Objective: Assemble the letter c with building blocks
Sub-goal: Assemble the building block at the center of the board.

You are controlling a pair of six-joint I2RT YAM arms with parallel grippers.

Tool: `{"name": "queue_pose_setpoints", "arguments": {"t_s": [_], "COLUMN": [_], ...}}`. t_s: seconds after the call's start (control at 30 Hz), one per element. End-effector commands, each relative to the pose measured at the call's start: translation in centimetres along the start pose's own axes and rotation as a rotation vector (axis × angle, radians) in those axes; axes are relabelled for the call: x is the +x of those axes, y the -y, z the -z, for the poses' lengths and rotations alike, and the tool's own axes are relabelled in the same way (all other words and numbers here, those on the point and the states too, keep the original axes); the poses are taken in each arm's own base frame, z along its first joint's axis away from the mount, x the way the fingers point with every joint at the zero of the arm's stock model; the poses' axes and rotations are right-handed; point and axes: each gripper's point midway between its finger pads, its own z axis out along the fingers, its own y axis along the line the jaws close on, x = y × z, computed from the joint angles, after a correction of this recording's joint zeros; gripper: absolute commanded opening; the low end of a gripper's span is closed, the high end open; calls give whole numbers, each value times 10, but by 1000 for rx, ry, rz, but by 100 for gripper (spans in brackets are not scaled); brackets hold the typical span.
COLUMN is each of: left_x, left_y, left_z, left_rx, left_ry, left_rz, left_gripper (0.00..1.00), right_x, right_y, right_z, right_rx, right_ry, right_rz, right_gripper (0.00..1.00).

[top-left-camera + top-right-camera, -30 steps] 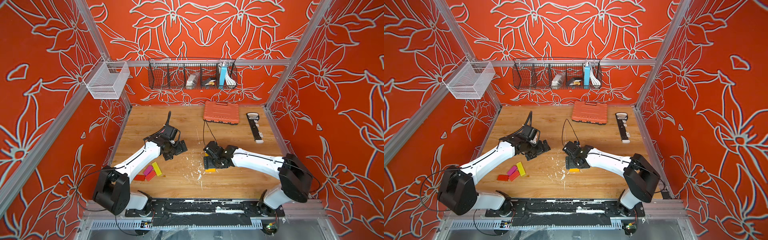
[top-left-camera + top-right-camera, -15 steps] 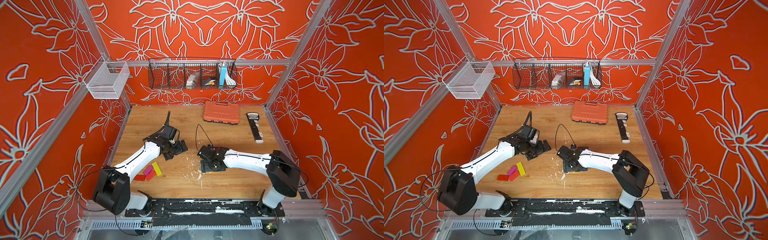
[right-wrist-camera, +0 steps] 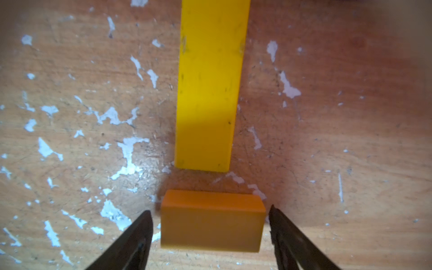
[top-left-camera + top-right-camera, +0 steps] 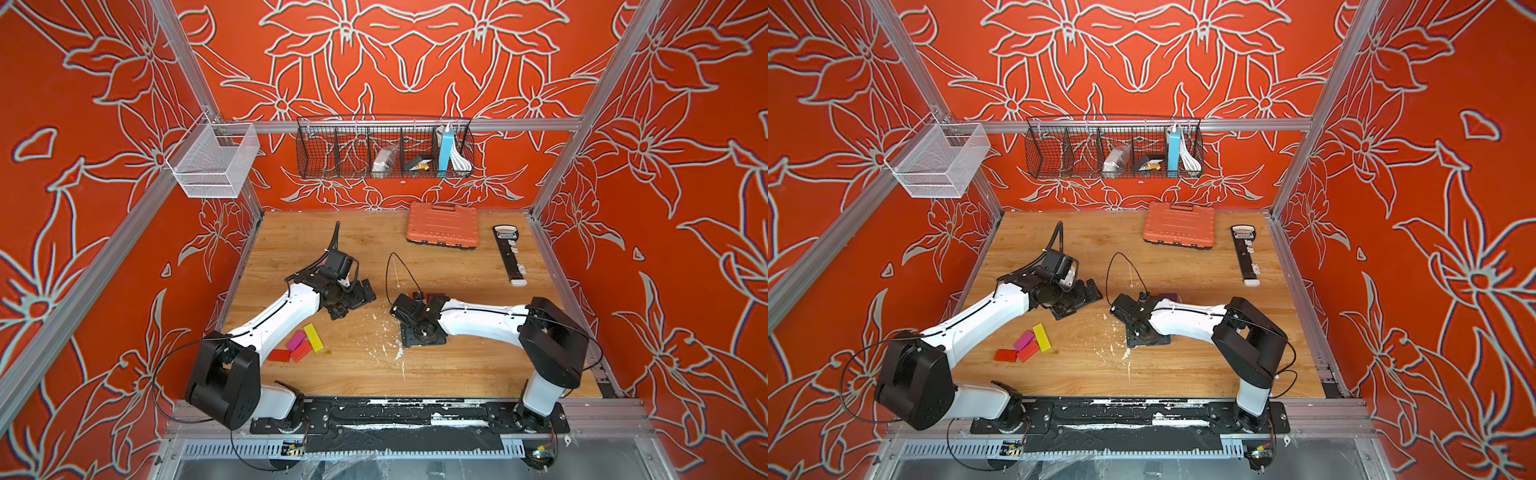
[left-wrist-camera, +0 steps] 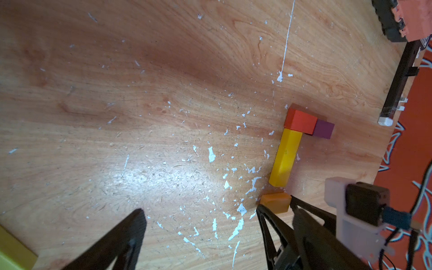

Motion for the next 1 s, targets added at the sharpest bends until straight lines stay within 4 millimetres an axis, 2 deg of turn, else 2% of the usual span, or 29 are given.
{"name": "queue_pose_setpoints", "arguments": {"t_s": [0.0,0.67,0.97], "left_x": [1,2,2], "left_y": [-5,-7,-8], "left_z": [-3,-6,-6], "left_rx": [-6,-3,-5], "left_ry": [-12,-22,-21], "left_rz": [-6,-3,0], "left_gripper": [98,98,99], "right_x": [3,0,-2], "right_y": [2,6,10], "right_z": [-1,-1,-2], "right_rx": [28,44,69], "right_ry": [-12,11,23], "right_rz": [-17,-51,-63], "right_gripper": [79,53,52]}}
